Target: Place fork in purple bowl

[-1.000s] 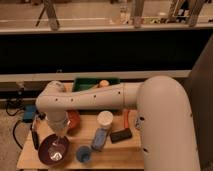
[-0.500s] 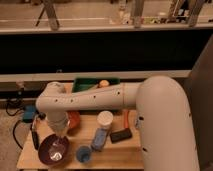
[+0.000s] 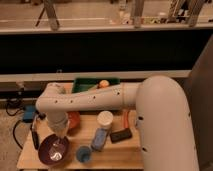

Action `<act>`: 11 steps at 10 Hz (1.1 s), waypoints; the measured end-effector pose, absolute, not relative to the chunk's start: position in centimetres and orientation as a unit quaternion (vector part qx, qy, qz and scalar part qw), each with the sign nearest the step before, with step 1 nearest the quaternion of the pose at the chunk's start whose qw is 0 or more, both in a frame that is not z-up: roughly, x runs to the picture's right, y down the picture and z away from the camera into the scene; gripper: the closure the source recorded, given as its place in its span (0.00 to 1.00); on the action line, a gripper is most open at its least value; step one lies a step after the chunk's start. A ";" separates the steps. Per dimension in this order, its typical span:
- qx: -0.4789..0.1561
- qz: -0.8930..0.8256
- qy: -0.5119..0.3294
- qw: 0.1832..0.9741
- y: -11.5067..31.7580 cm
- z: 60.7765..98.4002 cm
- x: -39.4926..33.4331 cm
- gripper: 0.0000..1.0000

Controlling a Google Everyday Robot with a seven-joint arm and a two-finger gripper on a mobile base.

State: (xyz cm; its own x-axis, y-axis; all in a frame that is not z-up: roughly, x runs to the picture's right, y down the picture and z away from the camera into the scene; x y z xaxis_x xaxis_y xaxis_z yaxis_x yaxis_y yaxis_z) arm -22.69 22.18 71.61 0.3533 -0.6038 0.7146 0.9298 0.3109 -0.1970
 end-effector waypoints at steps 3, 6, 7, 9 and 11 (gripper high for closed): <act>-0.302 -0.506 -0.267 0.762 22.1 71.8 -22.8 0.85; -0.298 -0.508 -0.266 0.763 22.0 72.0 -22.7 0.68; -0.297 -0.510 -0.265 0.763 22.0 72.0 -22.7 0.66; -0.294 -0.512 -0.264 0.762 21.9 72.1 -22.7 0.66; -0.292 -0.514 -0.264 0.763 21.8 72.2 -22.7 0.66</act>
State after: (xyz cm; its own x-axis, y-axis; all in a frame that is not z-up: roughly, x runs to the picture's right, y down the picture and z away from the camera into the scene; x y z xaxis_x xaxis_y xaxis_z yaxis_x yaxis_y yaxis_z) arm -22.66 21.81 72.15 0.3332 -0.6296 0.7019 0.9373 0.3021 -0.1740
